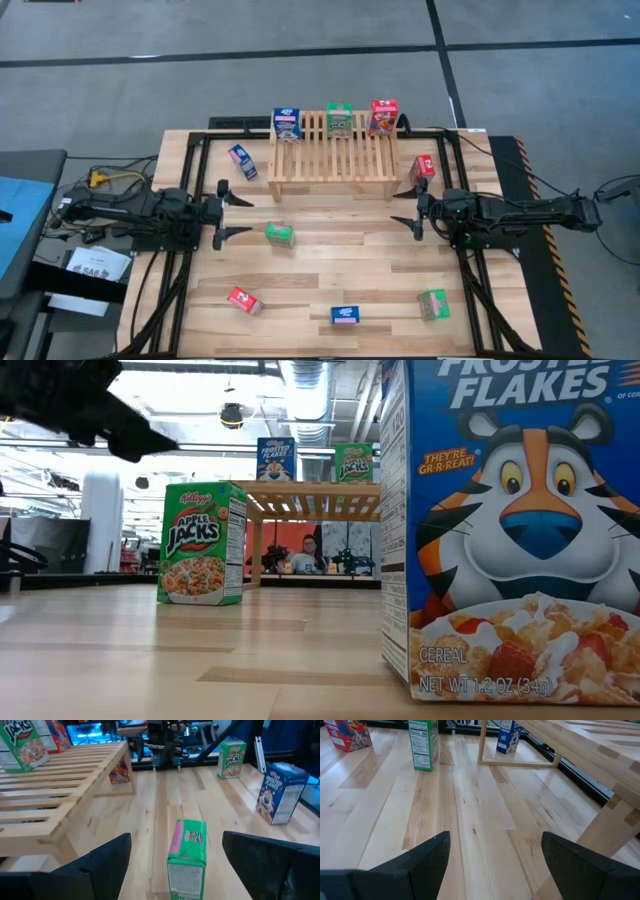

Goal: Stack cereal on shelf
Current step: Put the top red cereal box on the shelf aligned with the other red cereal box

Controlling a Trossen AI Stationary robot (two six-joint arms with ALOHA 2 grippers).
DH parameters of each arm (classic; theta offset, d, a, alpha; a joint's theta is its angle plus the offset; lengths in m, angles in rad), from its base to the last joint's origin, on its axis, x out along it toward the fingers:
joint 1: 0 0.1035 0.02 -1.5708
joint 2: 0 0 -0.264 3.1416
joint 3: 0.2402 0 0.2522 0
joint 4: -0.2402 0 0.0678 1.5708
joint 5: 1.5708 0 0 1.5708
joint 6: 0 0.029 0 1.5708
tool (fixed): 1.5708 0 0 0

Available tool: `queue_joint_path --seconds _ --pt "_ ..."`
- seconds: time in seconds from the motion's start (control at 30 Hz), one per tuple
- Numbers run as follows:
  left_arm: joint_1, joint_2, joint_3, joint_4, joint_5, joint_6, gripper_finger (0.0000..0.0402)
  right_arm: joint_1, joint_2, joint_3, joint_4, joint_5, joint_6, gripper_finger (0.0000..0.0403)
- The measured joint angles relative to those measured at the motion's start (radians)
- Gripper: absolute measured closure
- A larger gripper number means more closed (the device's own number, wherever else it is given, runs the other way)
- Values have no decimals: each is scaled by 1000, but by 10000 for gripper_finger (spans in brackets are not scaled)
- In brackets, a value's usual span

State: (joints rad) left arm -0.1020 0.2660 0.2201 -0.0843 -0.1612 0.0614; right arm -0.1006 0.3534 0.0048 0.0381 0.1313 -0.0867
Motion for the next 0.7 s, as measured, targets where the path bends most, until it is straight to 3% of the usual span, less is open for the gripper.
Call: queue_joint_path --seconds 0.4,0.7 --pt "0 -141 -125 42 48 65 97 0 0 0 0 0 0 65" --pt "0 -224 -192 96 -37 108 97 0 0 0 0 0 0 65"
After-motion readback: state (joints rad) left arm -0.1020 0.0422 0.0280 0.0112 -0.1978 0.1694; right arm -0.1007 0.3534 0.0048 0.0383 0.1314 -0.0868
